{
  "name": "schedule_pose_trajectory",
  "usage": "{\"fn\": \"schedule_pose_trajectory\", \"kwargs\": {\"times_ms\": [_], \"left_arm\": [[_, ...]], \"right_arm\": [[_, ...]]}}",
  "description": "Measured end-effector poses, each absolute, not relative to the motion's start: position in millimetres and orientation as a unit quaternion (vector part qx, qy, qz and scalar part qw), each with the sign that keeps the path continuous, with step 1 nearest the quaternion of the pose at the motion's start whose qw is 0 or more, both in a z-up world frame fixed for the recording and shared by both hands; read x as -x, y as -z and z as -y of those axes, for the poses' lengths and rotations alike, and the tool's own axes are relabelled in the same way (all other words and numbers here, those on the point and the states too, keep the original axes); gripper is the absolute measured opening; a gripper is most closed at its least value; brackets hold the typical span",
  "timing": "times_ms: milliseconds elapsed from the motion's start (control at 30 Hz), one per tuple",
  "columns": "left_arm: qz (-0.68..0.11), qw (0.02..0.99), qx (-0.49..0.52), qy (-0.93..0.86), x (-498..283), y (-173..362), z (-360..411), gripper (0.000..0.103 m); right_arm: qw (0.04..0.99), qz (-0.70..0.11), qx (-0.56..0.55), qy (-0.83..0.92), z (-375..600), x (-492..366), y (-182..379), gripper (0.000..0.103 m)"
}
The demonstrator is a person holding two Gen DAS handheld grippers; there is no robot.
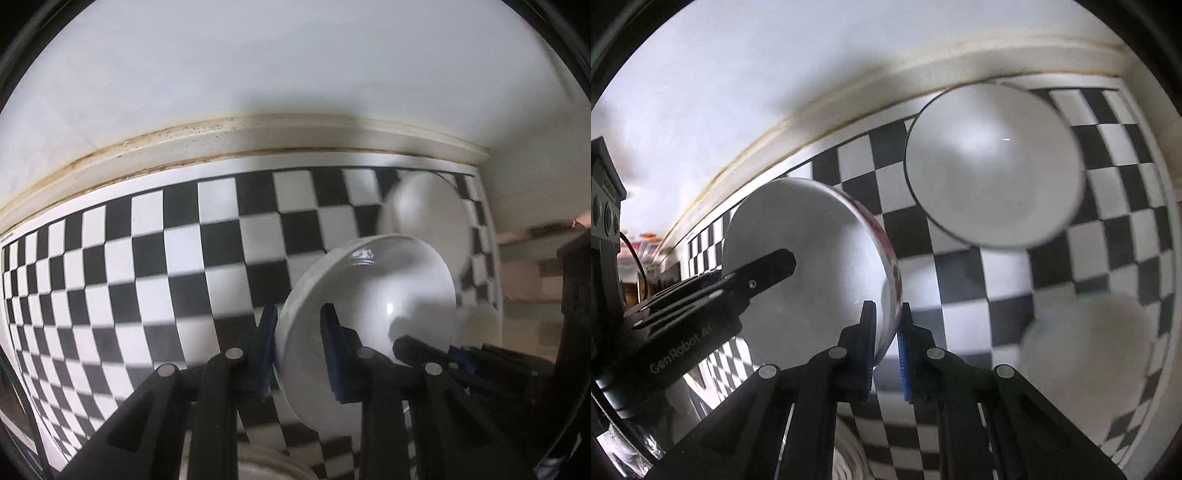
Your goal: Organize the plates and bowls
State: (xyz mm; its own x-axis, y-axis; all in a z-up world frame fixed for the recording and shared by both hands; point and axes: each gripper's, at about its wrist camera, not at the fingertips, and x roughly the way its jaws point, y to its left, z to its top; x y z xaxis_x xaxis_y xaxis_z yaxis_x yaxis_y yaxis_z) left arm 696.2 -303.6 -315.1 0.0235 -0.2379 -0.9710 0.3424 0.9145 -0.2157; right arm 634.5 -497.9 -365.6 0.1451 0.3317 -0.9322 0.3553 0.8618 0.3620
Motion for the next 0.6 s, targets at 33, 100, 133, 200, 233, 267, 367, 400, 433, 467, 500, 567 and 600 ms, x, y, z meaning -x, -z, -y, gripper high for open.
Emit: {"fn": "schedule_pose_trajectory", "kwargs": {"times_ms": [33,100,133,200,233,267,367,400,433,467,500,567,600], "left_arm": [[-0.666,0.716,-0.04,0.204,-687.6,310.4,303.0,0.021],[-0.662,0.719,-0.041,0.208,-662.6,297.4,305.7,0.021],[-0.66,0.72,-0.045,0.209,-654.2,294.9,311.3,0.021],[-0.66,0.719,-0.049,0.212,-630.4,290.6,311.0,0.021],[-0.661,0.717,-0.055,0.215,-617.8,292.0,316.5,0.021],[-0.663,0.714,-0.054,0.217,-604.6,299.5,331.6,0.021],[-0.679,0.696,-0.058,0.226,-573.7,316.9,337.4,0.021],[-0.686,0.689,-0.056,0.227,-566.9,323.1,338.0,0.021],[-0.693,0.682,-0.057,0.227,-560.1,330.5,339.2,0.021],[-0.701,0.674,-0.057,0.226,-552.1,339.8,338.4,0.021],[-0.708,0.667,-0.055,0.226,-546.5,347.2,338.4,0.021],[-0.717,0.659,-0.06,0.221,-537.0,361.4,340.2,0.021],[-0.719,0.656,-0.064,0.219,-532.5,365.4,341.6,0.021]], "right_arm": [[0.712,-0.651,-0.262,0.005,494.2,-628.4,360.1,0.012],[0.717,-0.647,-0.259,0.003,491.7,-607.9,346.1,0.012],[0.72,-0.644,-0.258,0.002,490.6,-599.4,341.2,0.012],[0.724,-0.643,-0.251,0.005,480.2,-578.0,334.4,0.012],[0.724,-0.643,-0.249,0.007,479.3,-566.0,331.9,0.012],[0.725,-0.644,-0.246,0.009,477.4,-551.1,329.4,0.012],[0.718,-0.652,-0.245,0.017,493.5,-501.2,328.3,0.012],[0.714,-0.655,-0.248,0.019,500.0,-490.3,334.0,0.012],[0.708,-0.659,-0.253,0.022,502.9,-479.7,339.7,0.012],[0.701,-0.665,-0.257,0.023,504.2,-471.4,347.5,0.012],[0.695,-0.669,-0.264,0.027,505.3,-462.6,356.8,0.012],[0.688,-0.674,-0.268,0.034,506.7,-450.5,372.9,0.011],[0.685,-0.676,-0.269,0.038,507.9,-446.6,381.1,0.011]]}}
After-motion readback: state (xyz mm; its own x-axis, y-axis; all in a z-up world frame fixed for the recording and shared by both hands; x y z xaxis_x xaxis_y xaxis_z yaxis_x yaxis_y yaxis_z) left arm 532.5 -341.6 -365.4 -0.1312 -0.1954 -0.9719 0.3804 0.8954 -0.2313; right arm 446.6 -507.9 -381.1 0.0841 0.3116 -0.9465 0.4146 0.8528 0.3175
